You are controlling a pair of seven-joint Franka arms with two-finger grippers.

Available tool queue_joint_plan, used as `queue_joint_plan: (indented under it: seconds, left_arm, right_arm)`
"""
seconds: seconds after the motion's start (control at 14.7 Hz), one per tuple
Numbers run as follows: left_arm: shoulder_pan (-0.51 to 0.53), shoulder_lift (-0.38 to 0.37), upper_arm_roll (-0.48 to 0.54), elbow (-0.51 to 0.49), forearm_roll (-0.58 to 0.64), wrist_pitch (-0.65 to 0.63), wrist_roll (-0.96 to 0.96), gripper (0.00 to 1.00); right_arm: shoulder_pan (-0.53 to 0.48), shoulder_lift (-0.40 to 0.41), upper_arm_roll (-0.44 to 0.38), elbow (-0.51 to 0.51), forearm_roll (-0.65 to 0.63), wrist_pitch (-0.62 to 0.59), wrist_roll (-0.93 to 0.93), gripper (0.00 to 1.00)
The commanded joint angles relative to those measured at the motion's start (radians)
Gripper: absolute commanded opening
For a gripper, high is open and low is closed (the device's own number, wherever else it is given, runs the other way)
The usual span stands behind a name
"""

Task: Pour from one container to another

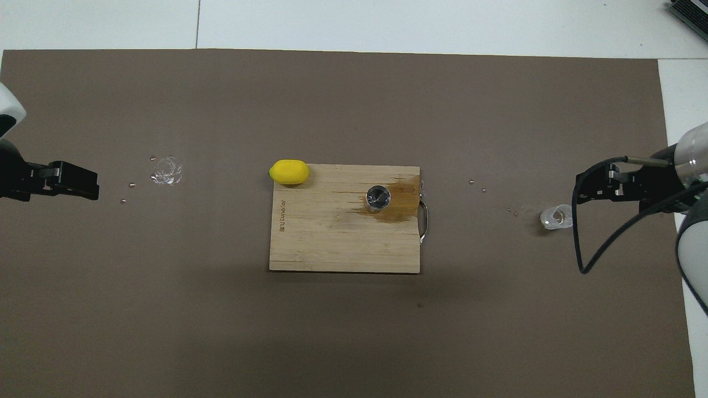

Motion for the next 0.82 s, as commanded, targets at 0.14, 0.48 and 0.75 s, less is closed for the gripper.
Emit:
queue_joint_plan:
  seconds: [0.14,0.48,0.75]
  left_arm:
    - [0.017,-0.017,-0.014,-0.010,0.015,-0.015,0.007,1.00]
    - [0.017,-0.019,-0.014,-0.010,0.015,-0.015,0.007,1.00]
    - [0.017,-0.019,-0.014,-0.010,0.015,-0.015,0.007,1.00]
  right_arm:
    - [-0.012,-0.002,0.004,0.006,-0.007,-0.015,-0.075,1.00]
    - [-0.012,-0.002,0.002,0.006,-0.005,-0.007,-0.075,1.00]
    - [-0.012,-0.002,0.002,0.006,-0.007,-0.007,-0.075,1.00]
